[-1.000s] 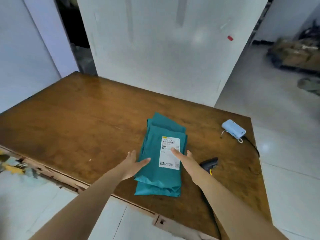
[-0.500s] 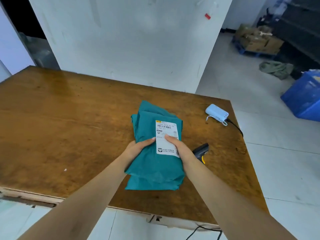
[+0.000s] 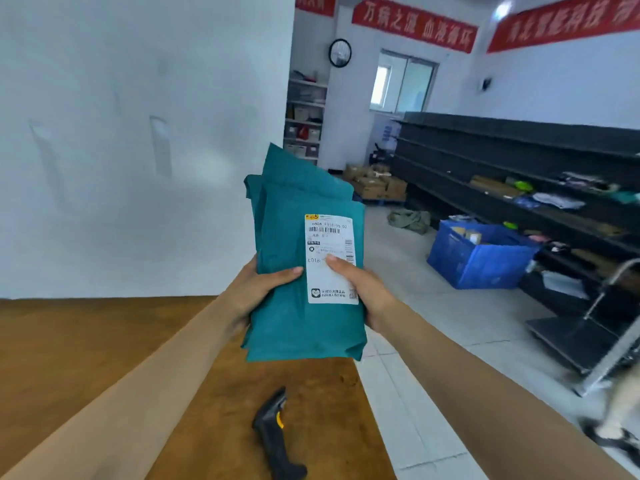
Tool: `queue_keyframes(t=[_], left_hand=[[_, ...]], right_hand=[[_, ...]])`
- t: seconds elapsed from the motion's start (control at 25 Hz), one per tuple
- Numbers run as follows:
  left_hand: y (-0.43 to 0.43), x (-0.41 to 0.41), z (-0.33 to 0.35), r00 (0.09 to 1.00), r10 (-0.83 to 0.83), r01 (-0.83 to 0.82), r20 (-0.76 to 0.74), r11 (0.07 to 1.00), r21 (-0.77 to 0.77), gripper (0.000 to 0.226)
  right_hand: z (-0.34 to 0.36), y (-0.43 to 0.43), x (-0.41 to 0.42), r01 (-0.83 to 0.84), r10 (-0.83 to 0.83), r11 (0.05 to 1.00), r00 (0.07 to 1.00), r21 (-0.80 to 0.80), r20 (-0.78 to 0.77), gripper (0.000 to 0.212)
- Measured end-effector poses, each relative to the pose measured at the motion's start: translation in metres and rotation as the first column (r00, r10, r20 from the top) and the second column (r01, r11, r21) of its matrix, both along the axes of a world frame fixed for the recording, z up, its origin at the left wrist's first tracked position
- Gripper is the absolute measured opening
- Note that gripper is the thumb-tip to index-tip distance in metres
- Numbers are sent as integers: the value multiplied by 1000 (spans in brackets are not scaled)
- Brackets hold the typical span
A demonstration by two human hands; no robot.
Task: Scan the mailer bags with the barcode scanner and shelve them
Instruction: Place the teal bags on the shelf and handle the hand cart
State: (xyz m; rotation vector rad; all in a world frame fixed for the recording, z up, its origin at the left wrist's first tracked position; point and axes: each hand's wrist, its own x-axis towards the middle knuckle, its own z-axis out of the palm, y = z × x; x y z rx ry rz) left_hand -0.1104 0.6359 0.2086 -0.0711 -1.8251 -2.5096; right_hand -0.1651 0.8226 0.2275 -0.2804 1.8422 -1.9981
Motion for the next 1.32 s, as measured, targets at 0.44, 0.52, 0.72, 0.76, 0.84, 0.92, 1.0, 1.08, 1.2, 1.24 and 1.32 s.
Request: queue_keyframes(t=[0.44, 0.52, 0.72, 0.76, 0.84, 0.92, 1.0, 1.08, 1.2, 1.24, 1.32], left_hand=[[332, -131, 68, 981, -77, 43, -176, 980, -193, 76], [369, -160, 76, 980, -90, 45, -177, 969, -244, 80], [410, -241, 68, 984, -82, 51, -157, 980, -192, 71], [410, -259, 63, 985, -75, 45, -153, 981, -188, 75], [406, -300, 60, 988, -36, 7, -148, 981, -194, 77], [394, -354, 62, 986, -3, -34, -164, 975, -220, 77], [377, -406, 72, 982, 47, -88, -181, 970, -227, 80], [359, -456, 87, 978, 87, -128, -192, 968, -215, 83], [334, -528, 113, 965, 141, -188, -223, 960, -206, 64], [326, -553, 118, 960, 152, -202, -235, 957, -206, 56], [308, -603, 115, 950, 197, -246, -241, 950, -192, 51]], right_hand=[[53, 336, -86, 209, -238, 953, 965, -221, -110, 42], [54, 373, -109, 225, -256, 940, 962, -256, -94, 38], [47, 413, -193, 205, -249, 930, 962, -305, -113, 38], [44, 413, -211, 197, -243, 930, 963, -310, -117, 38], [40, 408, -256, 183, -231, 930, 966, -319, -118, 38], [40, 397, -314, 171, -220, 929, 968, -327, -121, 40], [48, 378, -374, 144, -196, 935, 971, -323, -135, 43], [64, 358, -431, 92, -149, 942, 976, -323, -157, 44], [87, 332, -513, 9, -81, 939, 978, -343, -194, 44], [90, 323, -542, -12, -65, 938, 975, -347, -210, 44], [87, 302, -602, -53, -24, 939, 976, -339, -217, 46]])
